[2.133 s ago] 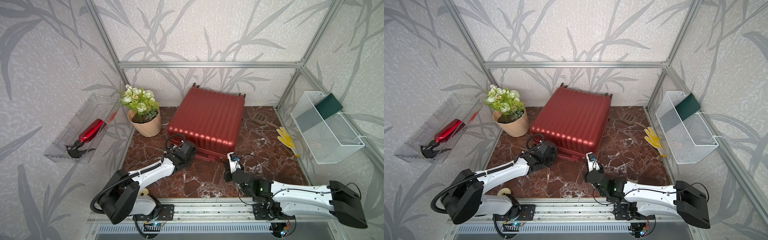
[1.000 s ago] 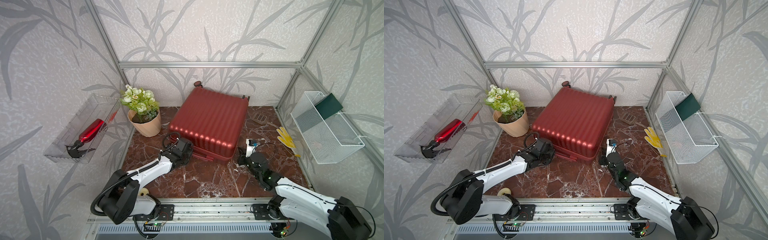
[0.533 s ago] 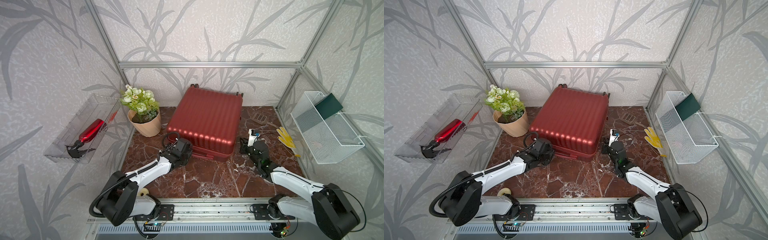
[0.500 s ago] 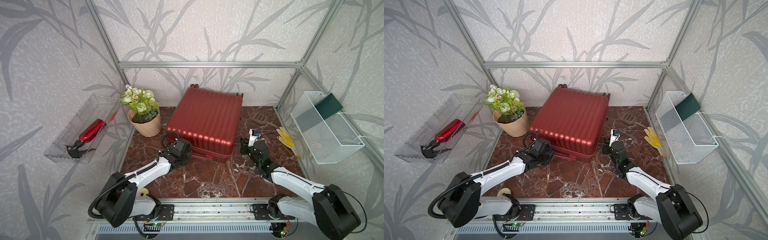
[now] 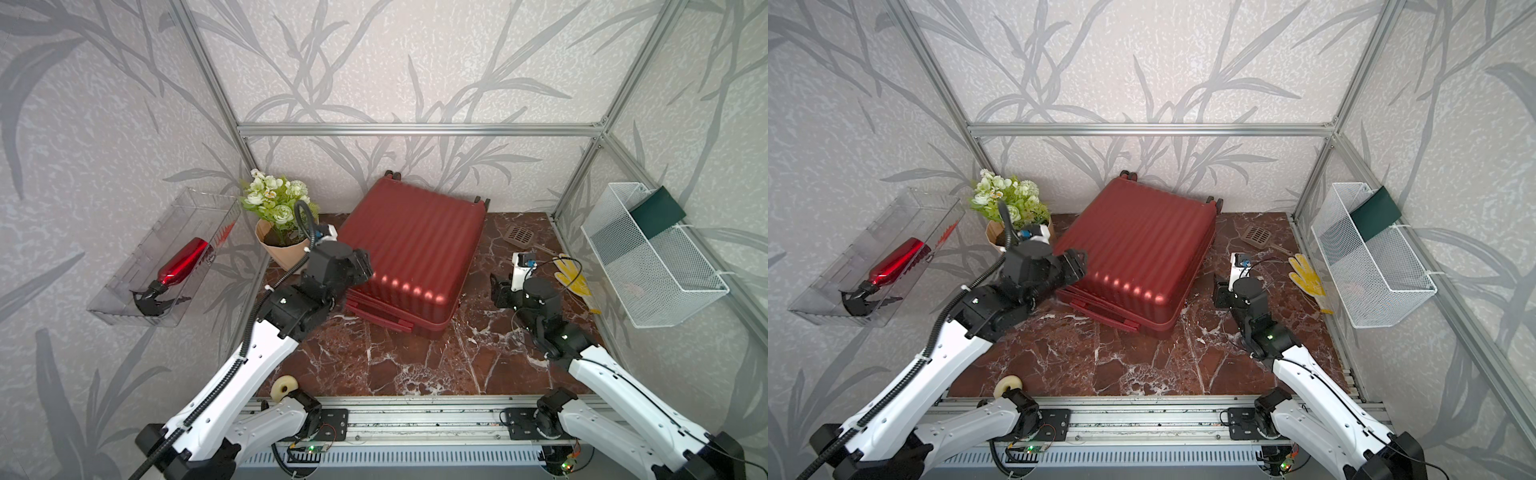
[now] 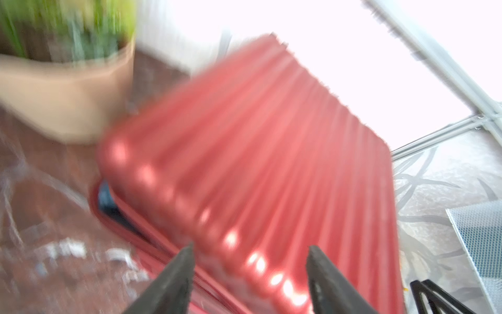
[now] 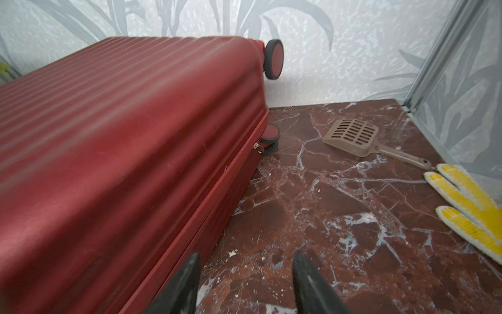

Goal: Open the suitcase zippers
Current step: Adjust the suitcase at the center of the board.

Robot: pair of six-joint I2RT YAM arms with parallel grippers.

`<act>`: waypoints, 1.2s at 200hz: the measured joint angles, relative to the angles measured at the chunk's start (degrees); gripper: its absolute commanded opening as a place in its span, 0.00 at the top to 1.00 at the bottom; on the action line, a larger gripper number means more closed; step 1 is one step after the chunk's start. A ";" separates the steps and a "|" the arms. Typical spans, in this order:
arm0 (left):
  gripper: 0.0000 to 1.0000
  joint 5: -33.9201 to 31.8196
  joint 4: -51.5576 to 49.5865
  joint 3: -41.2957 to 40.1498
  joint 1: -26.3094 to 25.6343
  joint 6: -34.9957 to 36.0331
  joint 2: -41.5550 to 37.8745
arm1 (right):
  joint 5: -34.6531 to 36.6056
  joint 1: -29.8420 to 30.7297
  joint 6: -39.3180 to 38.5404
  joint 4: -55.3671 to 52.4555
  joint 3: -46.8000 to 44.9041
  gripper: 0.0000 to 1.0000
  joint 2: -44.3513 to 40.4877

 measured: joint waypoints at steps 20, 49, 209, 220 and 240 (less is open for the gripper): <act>0.20 -0.35 -0.07 9.42 4.35 6.67 7.04 | -3.21 0.72 2.40 -5.09 4.85 0.44 0.98; 0.11 1.09 -0.55 22.32 11.28 12.02 23.69 | -7.80 2.51 6.84 -9.49 11.23 0.40 2.71; 0.01 30.12 14.27 4.94 23.43 3.45 28.59 | -30.95 -7.37 21.53 -16.35 34.51 0.17 32.72; 0.01 31.71 16.28 2.16 23.34 2.01 26.58 | -31.61 -8.66 21.24 -17.20 36.37 0.16 34.27; 0.01 33.57 18.99 -2.71 22.67 -0.83 22.91 | -31.89 -10.58 19.52 -18.69 40.15 0.14 37.53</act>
